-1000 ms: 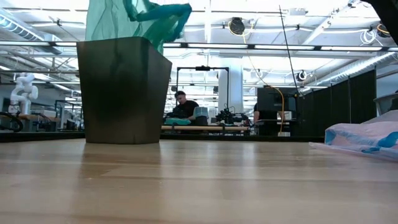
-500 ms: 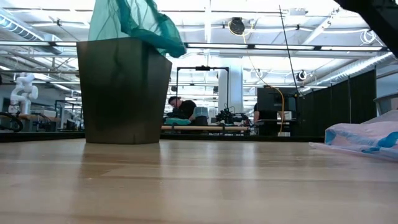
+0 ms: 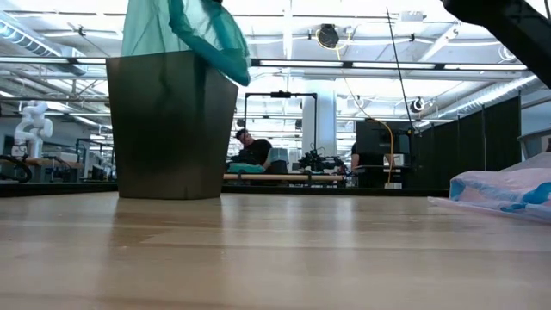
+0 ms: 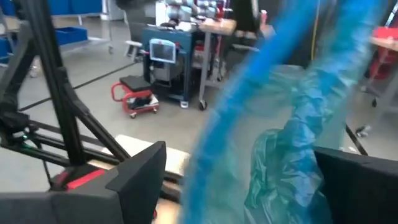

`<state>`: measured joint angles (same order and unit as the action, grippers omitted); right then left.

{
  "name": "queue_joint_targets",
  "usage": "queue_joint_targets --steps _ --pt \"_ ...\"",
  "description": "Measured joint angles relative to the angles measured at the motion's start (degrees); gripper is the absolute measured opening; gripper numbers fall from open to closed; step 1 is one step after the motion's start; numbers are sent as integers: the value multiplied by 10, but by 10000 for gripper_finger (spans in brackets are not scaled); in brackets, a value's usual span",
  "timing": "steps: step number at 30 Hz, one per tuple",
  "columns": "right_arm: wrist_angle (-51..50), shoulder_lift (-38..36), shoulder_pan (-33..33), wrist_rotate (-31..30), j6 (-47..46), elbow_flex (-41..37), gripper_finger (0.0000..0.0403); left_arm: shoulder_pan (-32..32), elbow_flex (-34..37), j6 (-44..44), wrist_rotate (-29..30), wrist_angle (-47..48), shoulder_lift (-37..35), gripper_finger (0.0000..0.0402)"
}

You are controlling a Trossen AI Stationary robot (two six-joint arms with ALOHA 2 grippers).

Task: Place trash/remove bag and relplace
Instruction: Remove the trash bag from the trash bin

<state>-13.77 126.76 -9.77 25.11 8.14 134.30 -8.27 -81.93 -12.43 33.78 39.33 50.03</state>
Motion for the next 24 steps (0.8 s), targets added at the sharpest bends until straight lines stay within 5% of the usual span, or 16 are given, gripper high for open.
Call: queue_joint_targets --steps 4,10,17,20,24 --pt "45 0 22 -15 -13 0 288 0 0 -1 2 -6 0 0" --pt "109 32 31 -155 -12 1 288 0 0 -5 5 -21 0 0" --pt "215 97 14 -166 -81 0 278 0 0 -15 6 -31 5 0" --pt "222 109 12 -197 -77 0 232 0 0 -16 6 -31 5 0" --pt "210 110 16 -224 -36 0 92 0 0 -20 6 -37 5 0"
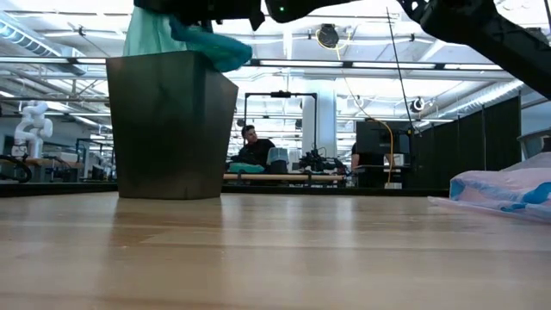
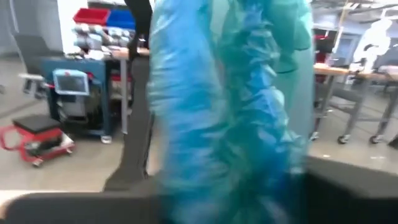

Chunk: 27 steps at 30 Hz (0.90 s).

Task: Place trash/remove bag and relplace
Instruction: Remove the trash bag from the trash bin

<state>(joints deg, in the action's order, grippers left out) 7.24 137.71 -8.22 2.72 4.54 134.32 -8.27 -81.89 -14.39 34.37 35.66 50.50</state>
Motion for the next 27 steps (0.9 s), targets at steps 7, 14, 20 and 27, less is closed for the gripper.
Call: queue_joint_targets --steps 7,14,20,27 --pt "-41 0 1 -1 21 0 3 0 -22 -11 0 -6 -12 0" --pt "-83 0 -7 -16 31 0 0 0 -52 -25 0 0 -12 0" --pt "-99 0 -11 -16 26 0 0 0 -80 -27 5 17 -12 0" --pt "-94 0 -10 -12 31 0 1 0 -80 -30 3 18 -13 2"
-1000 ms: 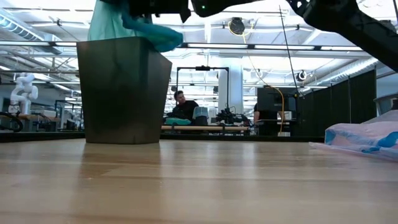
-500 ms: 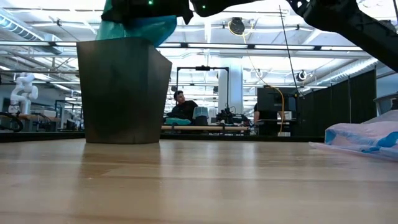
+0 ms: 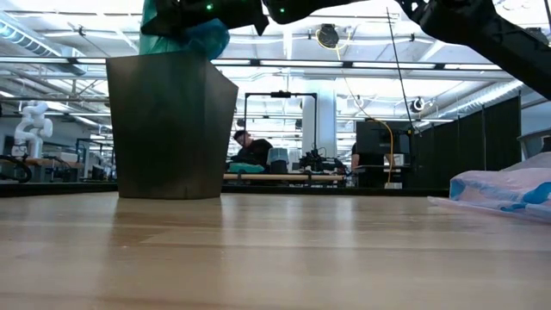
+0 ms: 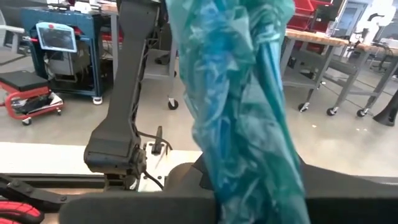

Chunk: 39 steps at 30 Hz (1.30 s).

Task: Place trash/remove bag and relplace
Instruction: Remove the trash bag from the trash bin

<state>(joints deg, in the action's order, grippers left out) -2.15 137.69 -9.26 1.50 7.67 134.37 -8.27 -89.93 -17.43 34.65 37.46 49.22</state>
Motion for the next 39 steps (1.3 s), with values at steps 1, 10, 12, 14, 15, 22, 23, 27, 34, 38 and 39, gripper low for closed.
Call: queue_joint_targets --steps 1,10,12,14,15,22,23,27,34,38,39 --pt "0 0 0 0 4 0 4 0 0 0 -2 1 0 6" --pt "-4 0 -1 -2 21 0 112 0 0 -25 -14 -14 0 118" --pt "-3 0 -2 -2 20 0 142 0 0 -29 -14 -31 0 148" --pt "-2 0 -2 -2 20 0 169 0 0 -29 -14 -45 -1 175" --pt "-3 0 -1 -2 20 0 179 0 0 -29 -14 -48 -2 188" --pt "-16 0 -2 -2 20 0 213 0 -1 -26 0 -30 -8 244" --pt "-18 0 -2 -2 20 0 214 0 -1 -24 0 -19 -8 246" --pt "-20 0 -2 -2 20 -1 214 0 -1 4 2 45 -6 249" --pt "-23 -1 -3 -2 20 -1 215 0 -1 11 77 132 18 249" --pt "-30 -2 -3 -2 21 -1 215 0 0 52 89 187 20 249" --pt "-30 -2 -3 -2 22 -1 215 0 0 66 90 203 21 249"
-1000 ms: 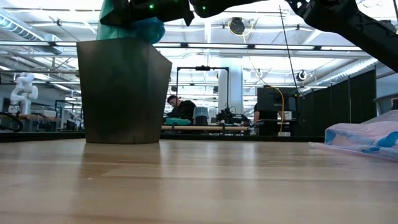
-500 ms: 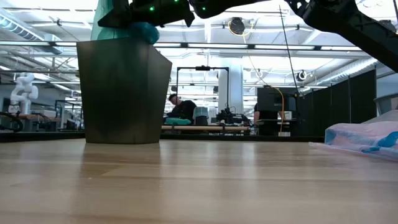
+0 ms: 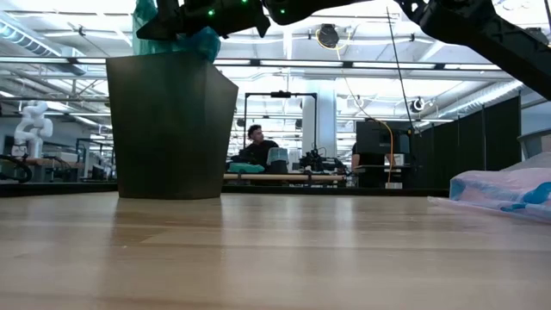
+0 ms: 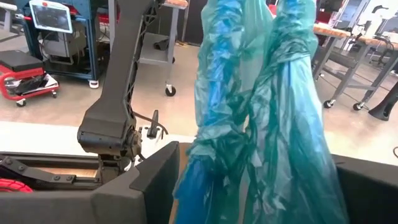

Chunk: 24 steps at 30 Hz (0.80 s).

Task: Place trash/remove bag and relplace
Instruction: Remove the trash bag from the trash bin

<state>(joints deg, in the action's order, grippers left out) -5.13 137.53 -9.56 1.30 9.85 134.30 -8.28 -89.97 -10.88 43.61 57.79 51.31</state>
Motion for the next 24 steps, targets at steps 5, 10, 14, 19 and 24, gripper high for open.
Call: queue_joint_targets --steps 5,10,14,19,24 --pt "-2 -3 -1 1 3 0 215 0 0 46 21 57 0 249" --pt "-15 -15 -2 2 21 0 215 0 0 60 48 62 -5 249" --pt "-44 -34 -2 2 38 0 215 0 0 60 65 68 -10 249" --pt "-70 -56 -4 2 49 0 215 0 0 103 59 134 -14 249" --pt "-96 -67 -13 3 55 0 215 0 0 179 36 224 -5 249"
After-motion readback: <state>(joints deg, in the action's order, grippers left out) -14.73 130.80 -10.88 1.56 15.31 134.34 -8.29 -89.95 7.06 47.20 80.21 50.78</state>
